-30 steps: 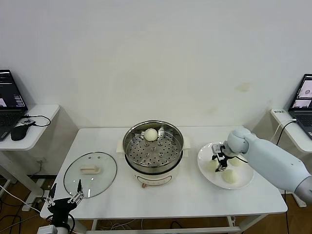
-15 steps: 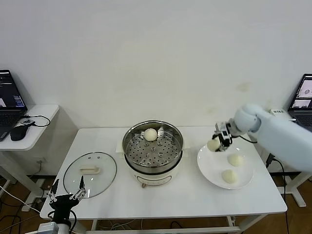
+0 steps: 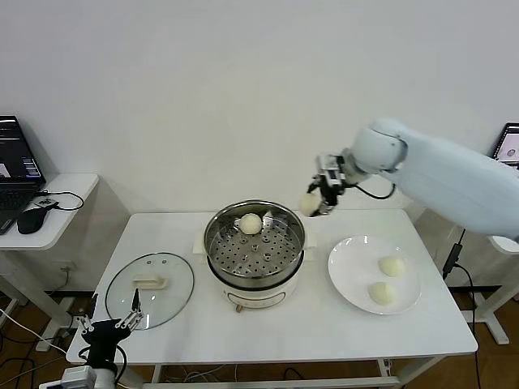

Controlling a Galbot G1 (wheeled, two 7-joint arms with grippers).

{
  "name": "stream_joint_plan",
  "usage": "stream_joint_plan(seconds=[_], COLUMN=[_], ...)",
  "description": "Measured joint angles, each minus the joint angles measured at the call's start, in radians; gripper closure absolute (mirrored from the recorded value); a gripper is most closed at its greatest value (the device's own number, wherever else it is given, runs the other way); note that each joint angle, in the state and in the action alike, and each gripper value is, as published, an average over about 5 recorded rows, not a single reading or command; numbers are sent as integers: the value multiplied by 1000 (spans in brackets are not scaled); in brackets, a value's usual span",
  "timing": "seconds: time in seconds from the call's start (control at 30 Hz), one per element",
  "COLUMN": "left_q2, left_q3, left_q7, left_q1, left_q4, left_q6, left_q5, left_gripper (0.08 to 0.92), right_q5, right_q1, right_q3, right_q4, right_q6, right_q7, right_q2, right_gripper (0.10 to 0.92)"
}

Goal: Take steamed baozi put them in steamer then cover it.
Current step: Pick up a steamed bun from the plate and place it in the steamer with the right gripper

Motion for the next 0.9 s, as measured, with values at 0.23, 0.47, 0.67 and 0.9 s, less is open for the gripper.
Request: stream_joint_plan(seconds=[0.23,0.47,0.67,0.9], left_q2=[-2,-12,-16,-13], left_q3=[-15,-16,-14,-15], left_q7=[1,1,1,1], left_q1=[6,4,-1,-2], left_q4=[-9,-7,-3,-2], left_q6=[-1,-4,-5,-7], left_q5=[-1,-1,-1,-2], left_gripper=[177,177,177,177], right_q5=[59,83,84,71], right_q1=[-29,-75,-120,-167], right_q3=[-16,-24,-20,-15], right_q4=[-63,-138,-203,-274], right_q6=[-59,-96,-115,-123], right_q7=[50,98,134,155], right_q2=[148,262,336,401], right_gripper=[397,397,397,397])
